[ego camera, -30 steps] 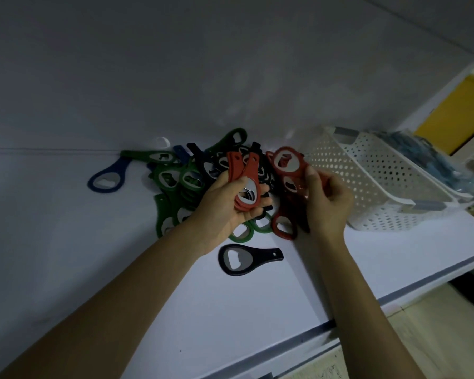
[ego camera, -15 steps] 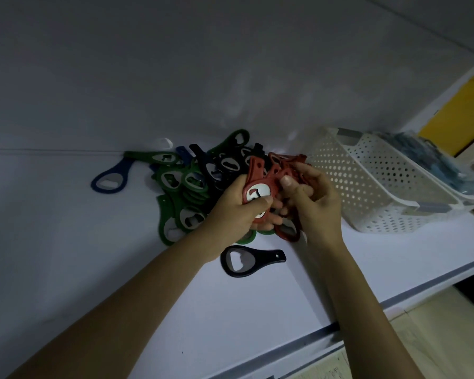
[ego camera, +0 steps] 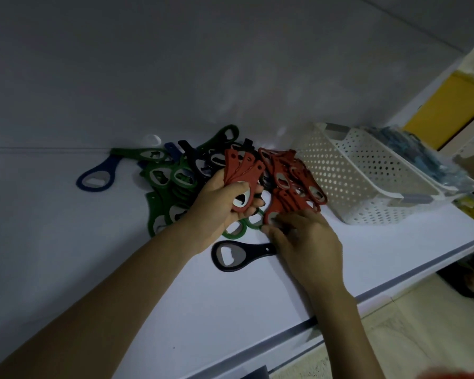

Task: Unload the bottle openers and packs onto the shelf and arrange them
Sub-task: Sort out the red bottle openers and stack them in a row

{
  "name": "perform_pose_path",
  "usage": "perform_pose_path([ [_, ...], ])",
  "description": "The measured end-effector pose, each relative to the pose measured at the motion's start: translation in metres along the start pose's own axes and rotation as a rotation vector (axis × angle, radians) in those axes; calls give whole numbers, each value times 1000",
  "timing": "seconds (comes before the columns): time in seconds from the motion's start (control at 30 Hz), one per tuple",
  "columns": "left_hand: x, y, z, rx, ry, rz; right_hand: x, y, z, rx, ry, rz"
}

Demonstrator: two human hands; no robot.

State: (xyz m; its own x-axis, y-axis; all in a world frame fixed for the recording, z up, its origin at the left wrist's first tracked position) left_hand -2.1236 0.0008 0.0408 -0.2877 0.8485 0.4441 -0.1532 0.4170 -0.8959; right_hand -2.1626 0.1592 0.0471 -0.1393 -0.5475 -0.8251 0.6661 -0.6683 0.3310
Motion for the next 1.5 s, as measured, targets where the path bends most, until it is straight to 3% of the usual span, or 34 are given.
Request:
perform_pose_path([
  [0.1,1,0,-1,25,-3,23,-1,1,-1,1,-113,-1],
  [0.27,4,0,-1,17,0,110,-11,-7,4,209,-288,256],
  [0.4,7,4,-2,5,21,142,-14,22,15,68,-416,378],
  [0.6,0,7,1,-57,-46,24,15,56,11,-342,-199,317],
  [0.73,0,7,-1,-15,-29,46,15,40,8,-225,-187,535],
  [0.87,8,5,-9,164,0,323,12,31,8,47,-255,711],
  [0.97,17,8,-18,306,102,579,13,24,11,237,-135,903],
  [1.07,23,12,-24,380,185,799,12,24,11,224,-52,987],
  [1.2,20,10,-24,358,143,783,13,25,8,158,-89,980],
  [1.37,17,13,-23,366,66,935,12,30,10,71,-88,949],
  [1.5,21,11,-24,378,88,961,12,29,10,104,-79,948],
])
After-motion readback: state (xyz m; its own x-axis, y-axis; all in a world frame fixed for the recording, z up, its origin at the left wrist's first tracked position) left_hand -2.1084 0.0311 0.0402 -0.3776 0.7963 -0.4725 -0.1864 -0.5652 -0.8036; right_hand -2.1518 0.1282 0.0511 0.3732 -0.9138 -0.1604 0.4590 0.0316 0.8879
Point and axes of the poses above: each hand's wrist, its own z-axis towards the middle knuckle, its own x-axis out of the palm, y = z × x, the point moved 3 cm from there along z, towards the middle knuckle, and after that the axes turned 5 degrees about z, right-handed, at the moved point
